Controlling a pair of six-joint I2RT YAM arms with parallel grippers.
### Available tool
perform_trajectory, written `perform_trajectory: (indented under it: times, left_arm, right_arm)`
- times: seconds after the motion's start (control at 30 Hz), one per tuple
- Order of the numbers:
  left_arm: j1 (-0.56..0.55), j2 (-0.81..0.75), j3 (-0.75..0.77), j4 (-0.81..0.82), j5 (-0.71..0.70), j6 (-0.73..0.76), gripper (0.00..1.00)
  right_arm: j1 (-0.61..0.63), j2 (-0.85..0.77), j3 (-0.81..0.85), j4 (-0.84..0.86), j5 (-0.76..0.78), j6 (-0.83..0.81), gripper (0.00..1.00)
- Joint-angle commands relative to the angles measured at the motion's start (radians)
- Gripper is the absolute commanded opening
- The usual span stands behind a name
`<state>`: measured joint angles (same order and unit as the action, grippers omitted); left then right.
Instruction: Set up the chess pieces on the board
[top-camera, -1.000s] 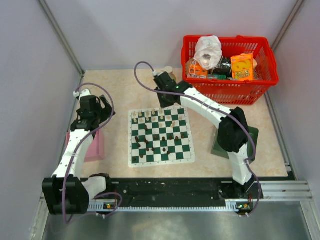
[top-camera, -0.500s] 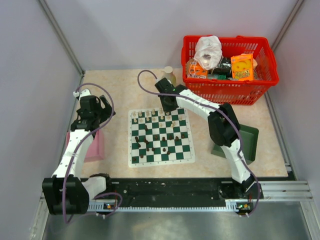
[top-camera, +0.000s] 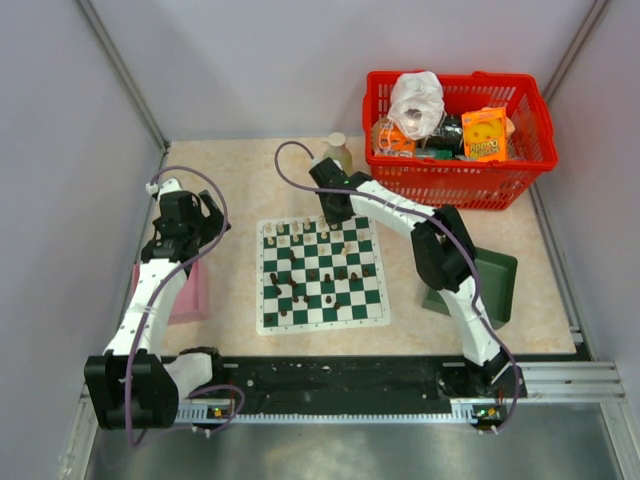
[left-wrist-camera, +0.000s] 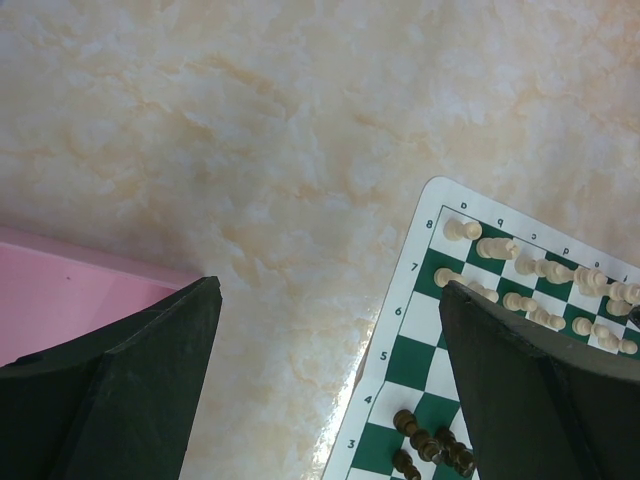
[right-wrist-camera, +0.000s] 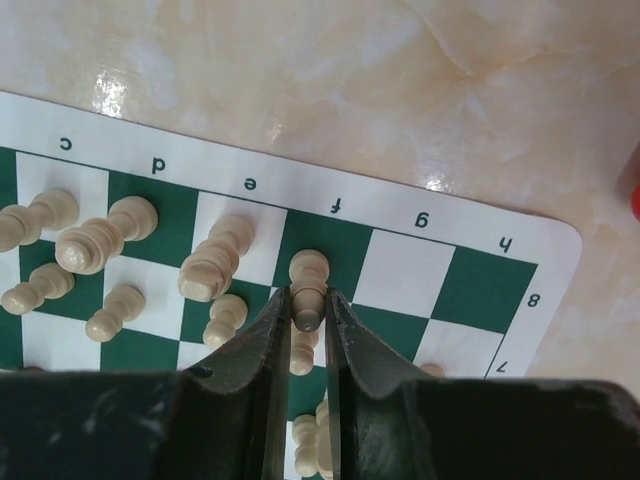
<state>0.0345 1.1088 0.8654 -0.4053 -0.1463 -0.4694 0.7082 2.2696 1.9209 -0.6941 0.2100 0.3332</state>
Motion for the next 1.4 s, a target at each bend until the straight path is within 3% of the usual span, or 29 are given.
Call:
perform_trajectory:
  times: [0.0,0.23,0.63,0.8,1.1,1.37]
  left_arm:
    - [0.007,-0.009,0.001,0.02,-0.006,-0.003,0.96]
    - [0.007,-0.006,0.003,0.02,-0.003,-0.002,0.96]
    - [0.007,0.008,-0.002,0.029,0.024,-0.008,0.96]
    - [0.007,0.006,0.003,0.029,0.025,-0.008,0.96]
    - [0.007,0.008,0.001,0.033,0.025,-0.009,0.96]
    - [0.007,0.02,0.009,0.042,0.04,-0.012,0.96]
  right_arm:
    - [-0.01,0.016,0.049,0.042,0.023,-0.006,0.13]
    - [-0.009,0.016,0.049,0.044,0.022,-0.011,0.15]
    - [-0.01,-0.024,0.121,-0.014,-0.023,-0.051,0.37]
    - [-0.01,-0.087,0.161,-0.071,0.017,-0.066,0.41]
    - [-0.01,-0.263,-0.098,-0.081,-0.03,0.0,0.42]
    - [-0.01,-0.288,-0.244,-0.03,-0.087,0.043,0.42]
